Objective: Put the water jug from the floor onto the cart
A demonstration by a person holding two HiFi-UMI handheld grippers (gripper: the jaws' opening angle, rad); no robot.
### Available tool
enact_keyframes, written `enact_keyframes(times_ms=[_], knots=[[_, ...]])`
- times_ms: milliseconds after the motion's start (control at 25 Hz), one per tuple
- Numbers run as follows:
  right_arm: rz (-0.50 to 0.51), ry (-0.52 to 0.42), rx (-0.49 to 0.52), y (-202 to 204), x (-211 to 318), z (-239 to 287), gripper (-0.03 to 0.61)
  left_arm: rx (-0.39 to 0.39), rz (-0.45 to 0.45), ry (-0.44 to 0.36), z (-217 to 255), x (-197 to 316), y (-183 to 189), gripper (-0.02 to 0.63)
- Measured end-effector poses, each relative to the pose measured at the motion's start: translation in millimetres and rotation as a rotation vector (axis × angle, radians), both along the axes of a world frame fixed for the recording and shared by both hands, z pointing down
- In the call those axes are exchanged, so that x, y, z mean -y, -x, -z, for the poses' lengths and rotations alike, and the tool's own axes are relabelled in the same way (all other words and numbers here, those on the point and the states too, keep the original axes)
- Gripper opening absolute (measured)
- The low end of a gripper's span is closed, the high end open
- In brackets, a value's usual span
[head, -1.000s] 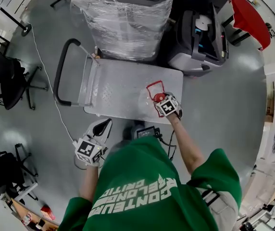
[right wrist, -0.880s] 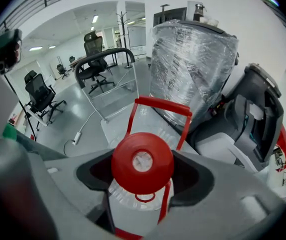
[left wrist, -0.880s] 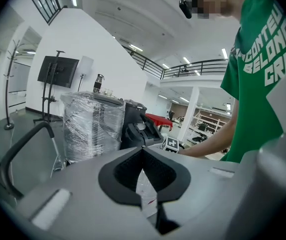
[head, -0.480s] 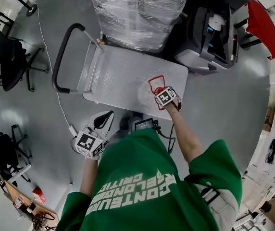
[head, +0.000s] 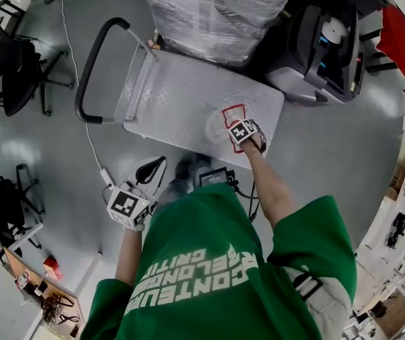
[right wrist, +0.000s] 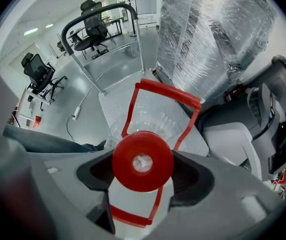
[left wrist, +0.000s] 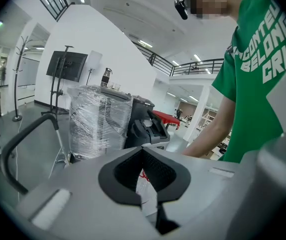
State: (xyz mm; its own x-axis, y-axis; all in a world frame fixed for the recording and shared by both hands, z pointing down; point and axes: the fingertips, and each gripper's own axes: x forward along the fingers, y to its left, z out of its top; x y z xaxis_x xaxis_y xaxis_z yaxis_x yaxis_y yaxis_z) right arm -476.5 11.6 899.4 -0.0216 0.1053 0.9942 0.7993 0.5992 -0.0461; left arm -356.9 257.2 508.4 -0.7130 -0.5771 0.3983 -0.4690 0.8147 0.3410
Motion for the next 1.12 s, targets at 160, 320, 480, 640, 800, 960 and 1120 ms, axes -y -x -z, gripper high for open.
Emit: enact_keyframes(times_ms=[160,320,480,640,800,960,1120], knots=[[0.009,-0.026,-0.020,-2,2,-15,0.299,-0.021,-0.011,0.009,-7,3,-6,0.009],[0.012,-0.013,-0.008,2,-5,-16,0.299,-0.034,-0.003,0.011,-6,4,-7,0.009],[0.008,-0.025,-0.011,2,-10,-18,0.299,-0.036,-0.009,0.011,-3,8,-7,0.009],[0.017,-0.043,-0.029,-10,-7,-23,0.299,-0.019,-0.030,0.010,-7,11,-9,0.009],[0.020,-0.022,-0.014,-13,-10,-9,0.301,0.002,-0.057,0.005,-4,10,-7,0.009],[-0.026,0.012,0.037,-10,-12,14,0.301,0.023,-0.091,-0.007,0,11,-6,0.009],[-0.098,0.056,0.101,-9,-8,46,0.300,0.057,-0.148,-0.025,3,15,-6,0.009]])
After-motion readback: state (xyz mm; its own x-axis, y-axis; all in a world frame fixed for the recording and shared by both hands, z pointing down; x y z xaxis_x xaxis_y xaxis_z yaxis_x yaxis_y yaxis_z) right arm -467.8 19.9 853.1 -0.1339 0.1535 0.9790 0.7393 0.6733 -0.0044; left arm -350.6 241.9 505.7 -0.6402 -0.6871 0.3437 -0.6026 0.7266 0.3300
